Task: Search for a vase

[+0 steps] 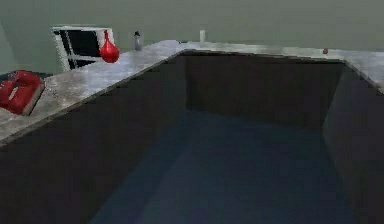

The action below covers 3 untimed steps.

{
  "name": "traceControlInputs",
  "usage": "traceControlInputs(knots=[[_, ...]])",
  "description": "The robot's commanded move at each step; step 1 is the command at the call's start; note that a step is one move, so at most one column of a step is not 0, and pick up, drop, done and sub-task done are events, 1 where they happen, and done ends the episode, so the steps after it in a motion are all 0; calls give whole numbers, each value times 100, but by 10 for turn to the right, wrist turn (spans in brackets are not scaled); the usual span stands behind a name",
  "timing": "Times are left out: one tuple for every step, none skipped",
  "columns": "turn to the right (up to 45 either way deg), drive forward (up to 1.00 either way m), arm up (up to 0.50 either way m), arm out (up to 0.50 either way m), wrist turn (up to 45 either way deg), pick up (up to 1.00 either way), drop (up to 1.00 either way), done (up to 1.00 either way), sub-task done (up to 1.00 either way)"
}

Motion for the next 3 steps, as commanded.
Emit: traceControlInputs(knots=[[0,100,0,0,0,0,0,0,0],[0,55,0,0,0,0,0,0,0],[-450,0,0,0,0,0,0,0,0]])
